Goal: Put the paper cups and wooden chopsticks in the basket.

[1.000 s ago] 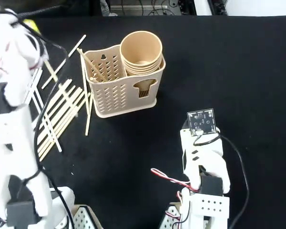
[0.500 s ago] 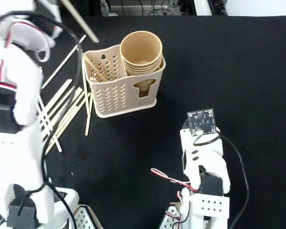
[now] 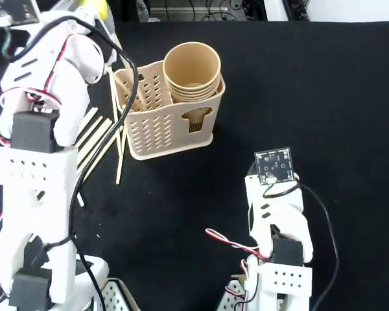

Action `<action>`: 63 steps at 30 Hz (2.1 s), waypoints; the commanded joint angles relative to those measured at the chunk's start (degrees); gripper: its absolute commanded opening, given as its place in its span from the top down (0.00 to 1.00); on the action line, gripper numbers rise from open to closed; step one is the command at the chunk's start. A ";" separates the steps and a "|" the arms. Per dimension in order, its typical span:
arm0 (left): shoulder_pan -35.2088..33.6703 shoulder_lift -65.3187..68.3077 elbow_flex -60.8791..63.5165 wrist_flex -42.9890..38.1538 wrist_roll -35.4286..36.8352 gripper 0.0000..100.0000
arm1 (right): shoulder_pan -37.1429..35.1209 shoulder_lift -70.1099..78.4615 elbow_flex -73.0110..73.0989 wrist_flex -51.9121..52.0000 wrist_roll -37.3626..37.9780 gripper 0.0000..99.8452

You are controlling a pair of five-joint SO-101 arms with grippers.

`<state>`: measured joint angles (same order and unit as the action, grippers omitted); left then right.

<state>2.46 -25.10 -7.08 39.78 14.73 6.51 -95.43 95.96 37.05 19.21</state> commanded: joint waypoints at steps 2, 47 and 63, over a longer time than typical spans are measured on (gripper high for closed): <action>0.75 -1.23 3.56 -0.88 -0.53 0.95 | -0.53 -0.66 -0.40 -1.14 0.35 0.99; -30.64 51.43 6.55 24.35 -28.48 0.84 | -0.70 -0.66 -0.31 -1.14 0.35 0.99; -24.57 46.51 4.00 28.92 -26.73 0.97 | -0.62 -0.66 -0.31 -1.14 0.35 0.99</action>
<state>-24.18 26.42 -2.15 66.86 -13.41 6.51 -95.43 95.96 37.05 19.21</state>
